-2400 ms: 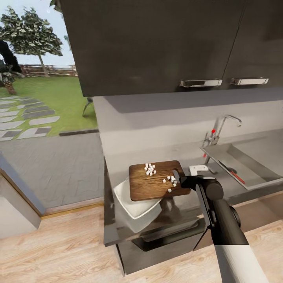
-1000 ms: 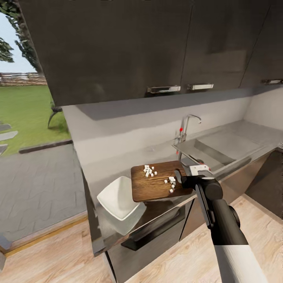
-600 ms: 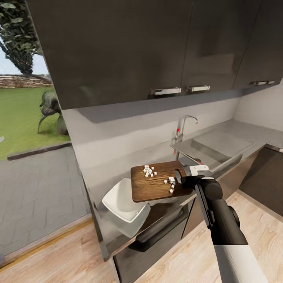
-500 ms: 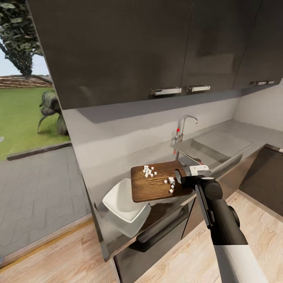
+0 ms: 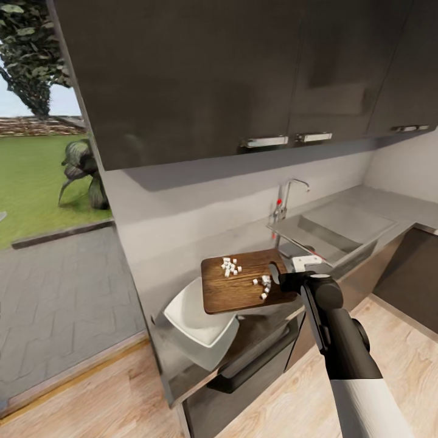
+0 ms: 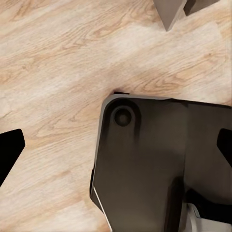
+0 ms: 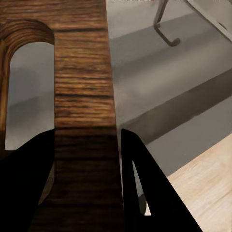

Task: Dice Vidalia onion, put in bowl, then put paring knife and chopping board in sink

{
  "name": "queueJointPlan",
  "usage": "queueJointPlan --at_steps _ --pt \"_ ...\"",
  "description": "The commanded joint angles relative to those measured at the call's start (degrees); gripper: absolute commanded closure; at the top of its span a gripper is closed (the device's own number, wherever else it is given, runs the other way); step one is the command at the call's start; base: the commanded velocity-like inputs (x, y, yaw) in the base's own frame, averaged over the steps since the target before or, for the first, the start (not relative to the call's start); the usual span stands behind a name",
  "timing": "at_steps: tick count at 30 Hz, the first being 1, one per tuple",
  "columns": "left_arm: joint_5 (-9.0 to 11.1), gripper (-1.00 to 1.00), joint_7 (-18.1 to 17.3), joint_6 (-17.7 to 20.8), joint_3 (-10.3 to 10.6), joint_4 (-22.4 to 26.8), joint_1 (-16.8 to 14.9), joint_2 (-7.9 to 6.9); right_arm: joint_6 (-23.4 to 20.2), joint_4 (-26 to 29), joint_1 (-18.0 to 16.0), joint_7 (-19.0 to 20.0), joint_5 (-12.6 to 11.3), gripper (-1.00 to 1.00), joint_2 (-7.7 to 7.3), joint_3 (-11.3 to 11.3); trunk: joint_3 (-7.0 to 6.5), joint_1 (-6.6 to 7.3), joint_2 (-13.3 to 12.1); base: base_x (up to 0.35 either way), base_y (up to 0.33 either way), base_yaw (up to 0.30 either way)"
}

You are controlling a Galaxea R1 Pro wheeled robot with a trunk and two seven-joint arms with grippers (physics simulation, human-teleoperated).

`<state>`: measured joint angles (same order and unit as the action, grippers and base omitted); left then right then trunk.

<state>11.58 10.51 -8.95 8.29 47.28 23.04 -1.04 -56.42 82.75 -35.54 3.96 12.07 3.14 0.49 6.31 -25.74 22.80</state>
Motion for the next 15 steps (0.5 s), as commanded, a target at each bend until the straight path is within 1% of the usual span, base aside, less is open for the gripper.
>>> queueJointPlan --at_steps 1,13,15 --pt "0.55 -1.00 0.48 -0.19 0.41 0.00 -0.01 -0.10 -0.27 0.05 -0.06 0.40 0.67 1.00 0.02 0.02 0.11 -0.04 0.12 0.031 0.086 0.000" --pt "0.55 -1.00 0.51 -0.19 0.41 -0.09 -0.01 -0.10 -0.27 -0.09 -0.06 0.36 0.67 1.00 0.02 0.04 0.11 -0.04 0.12 0.003 0.007 0.000" --pt "0.55 -1.00 0.51 -0.19 0.50 -0.74 -0.05 0.46 0.08 -0.76 0.03 0.79 0.42 1.00 0.68 0.15 0.11 -0.04 0.12 0.000 0.000 0.000"
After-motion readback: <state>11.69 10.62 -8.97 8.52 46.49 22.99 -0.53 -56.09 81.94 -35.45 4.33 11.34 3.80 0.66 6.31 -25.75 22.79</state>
